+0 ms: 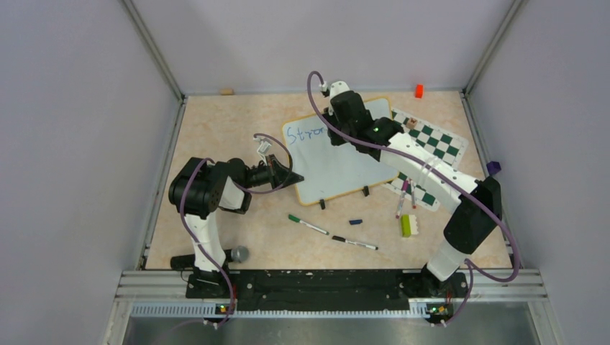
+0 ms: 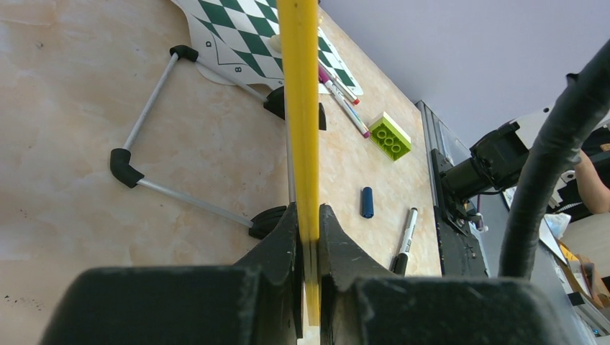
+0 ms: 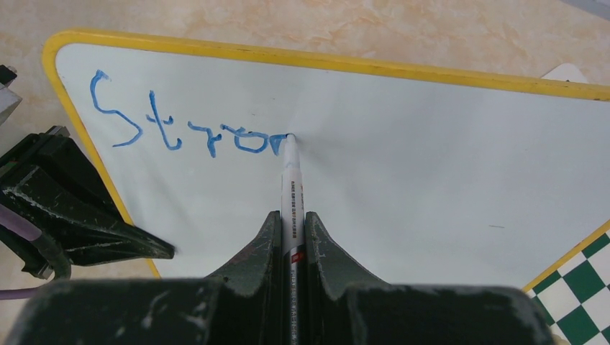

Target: Write a sentence on the whiteboard

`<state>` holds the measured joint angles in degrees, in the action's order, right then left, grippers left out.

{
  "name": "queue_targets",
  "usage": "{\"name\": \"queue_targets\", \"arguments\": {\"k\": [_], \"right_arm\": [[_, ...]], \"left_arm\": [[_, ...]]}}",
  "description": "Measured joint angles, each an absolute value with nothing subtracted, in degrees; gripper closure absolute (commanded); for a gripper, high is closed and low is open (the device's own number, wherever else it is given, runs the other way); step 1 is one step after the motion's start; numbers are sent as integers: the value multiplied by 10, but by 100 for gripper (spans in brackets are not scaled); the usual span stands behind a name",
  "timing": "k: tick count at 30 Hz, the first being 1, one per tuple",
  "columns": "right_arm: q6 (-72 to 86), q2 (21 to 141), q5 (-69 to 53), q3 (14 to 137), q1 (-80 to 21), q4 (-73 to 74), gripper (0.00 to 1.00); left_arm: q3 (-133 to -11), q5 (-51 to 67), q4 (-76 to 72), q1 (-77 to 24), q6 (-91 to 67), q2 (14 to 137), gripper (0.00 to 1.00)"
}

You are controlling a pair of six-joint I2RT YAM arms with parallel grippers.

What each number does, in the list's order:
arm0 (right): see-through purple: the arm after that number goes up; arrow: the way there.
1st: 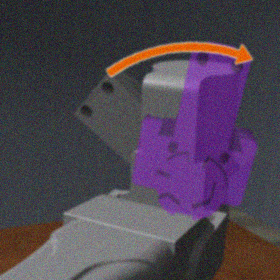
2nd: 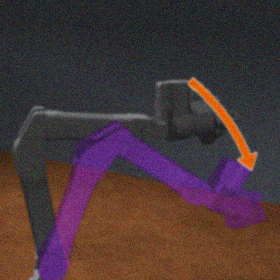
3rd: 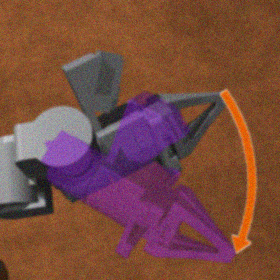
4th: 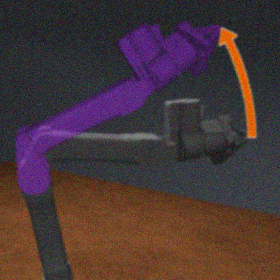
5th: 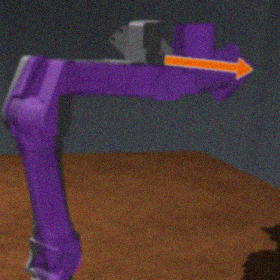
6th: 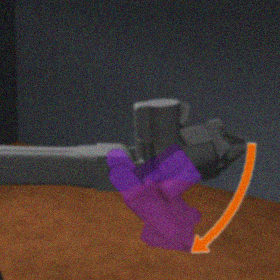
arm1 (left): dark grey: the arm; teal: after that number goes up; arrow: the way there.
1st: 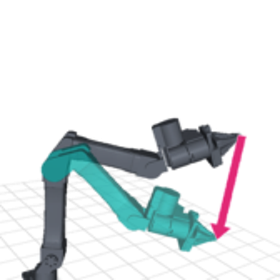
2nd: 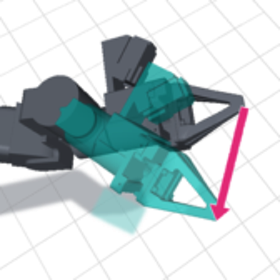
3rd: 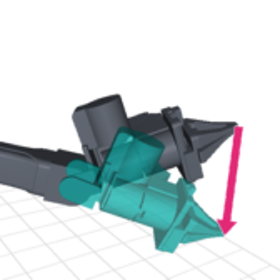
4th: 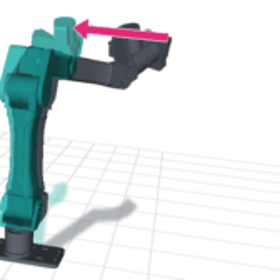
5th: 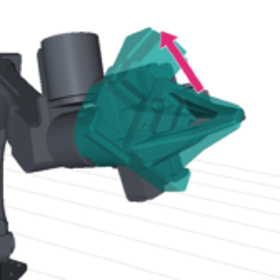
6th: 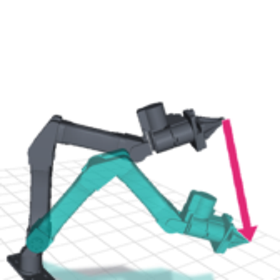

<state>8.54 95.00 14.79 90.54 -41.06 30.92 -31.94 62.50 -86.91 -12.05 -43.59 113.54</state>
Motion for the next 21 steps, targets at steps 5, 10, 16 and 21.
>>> {"name": "queue_targets", "arguments": {"k": [5,10,16,21], "right_arm": [[85,950,146,905,-410,309,100],[85,944,141,899,-408,310,100],[85,939,138,889,-406,313,100],[86,937,135,885,-404,318,100]], "left_arm": [[-319,625,-869,-121,-436,1135,100],[-319,626,-870,-121,-436,1135,100],[-319,626,-870,-121,-436,1135,100],[-319,626,-870,-121,-436,1135,100]]}}
